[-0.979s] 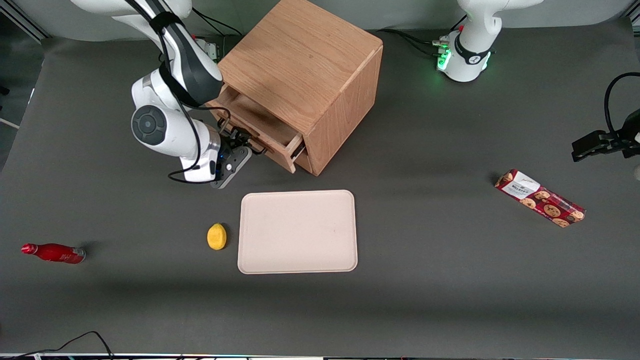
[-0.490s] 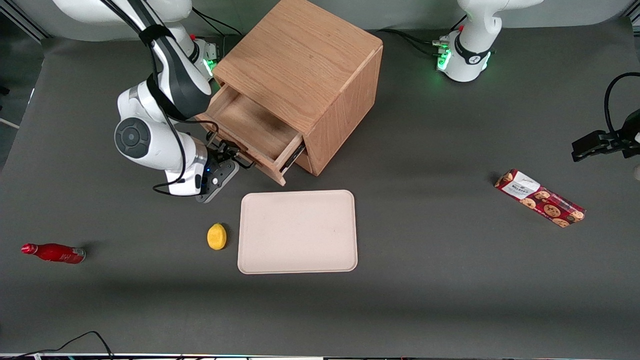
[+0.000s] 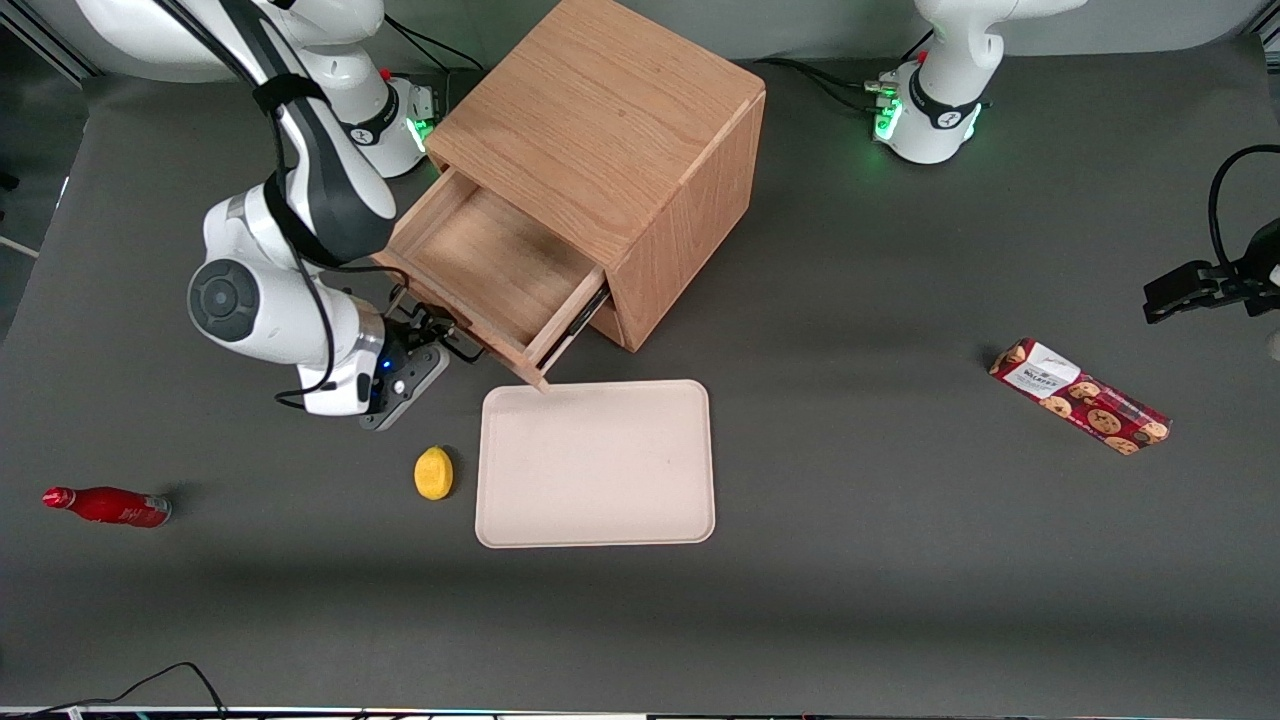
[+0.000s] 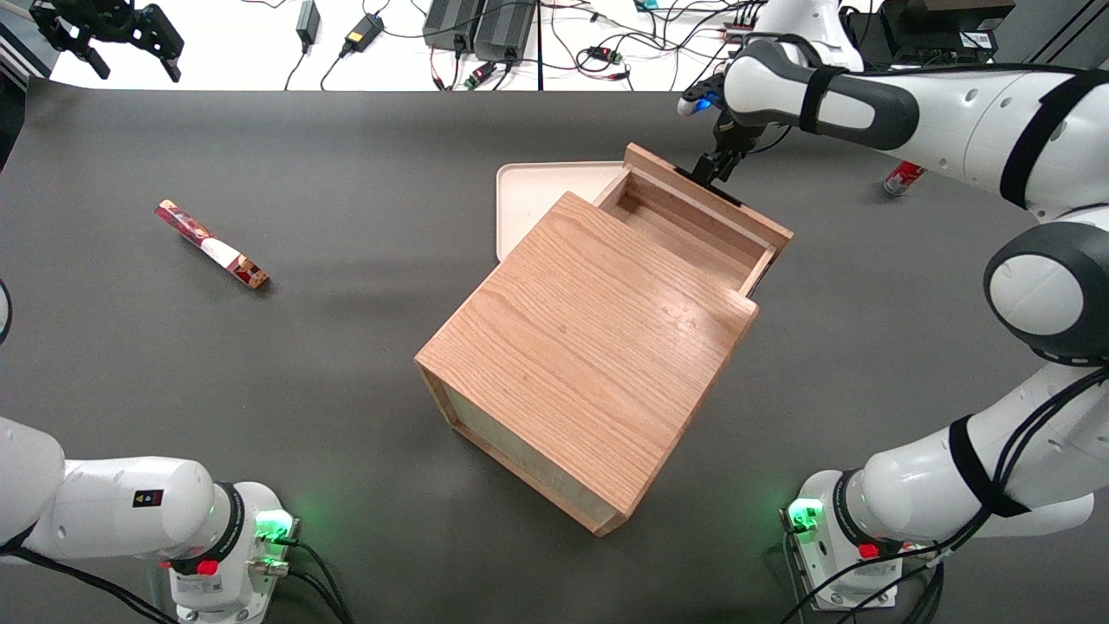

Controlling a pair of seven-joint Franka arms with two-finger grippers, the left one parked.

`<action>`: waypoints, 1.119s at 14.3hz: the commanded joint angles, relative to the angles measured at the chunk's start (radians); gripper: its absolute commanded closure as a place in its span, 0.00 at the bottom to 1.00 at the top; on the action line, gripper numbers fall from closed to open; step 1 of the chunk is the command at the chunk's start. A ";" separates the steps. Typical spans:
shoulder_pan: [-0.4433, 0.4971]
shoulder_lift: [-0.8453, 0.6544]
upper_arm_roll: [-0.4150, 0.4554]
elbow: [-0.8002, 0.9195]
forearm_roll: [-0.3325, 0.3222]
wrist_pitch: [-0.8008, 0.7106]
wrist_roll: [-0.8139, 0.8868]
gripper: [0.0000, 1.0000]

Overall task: Open upper drawer
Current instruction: 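Pull the handle outward with the right gripper, sliding the drawer open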

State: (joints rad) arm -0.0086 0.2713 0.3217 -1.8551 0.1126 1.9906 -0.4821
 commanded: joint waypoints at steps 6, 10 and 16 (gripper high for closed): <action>0.006 0.062 -0.067 0.073 -0.039 0.005 -0.059 0.00; 0.007 0.072 -0.090 0.093 -0.037 0.005 -0.098 0.00; 0.006 0.095 -0.113 0.129 -0.045 0.005 -0.116 0.00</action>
State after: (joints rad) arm -0.0091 0.3350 0.2181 -1.7593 0.0922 1.9941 -0.5735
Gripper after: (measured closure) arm 0.000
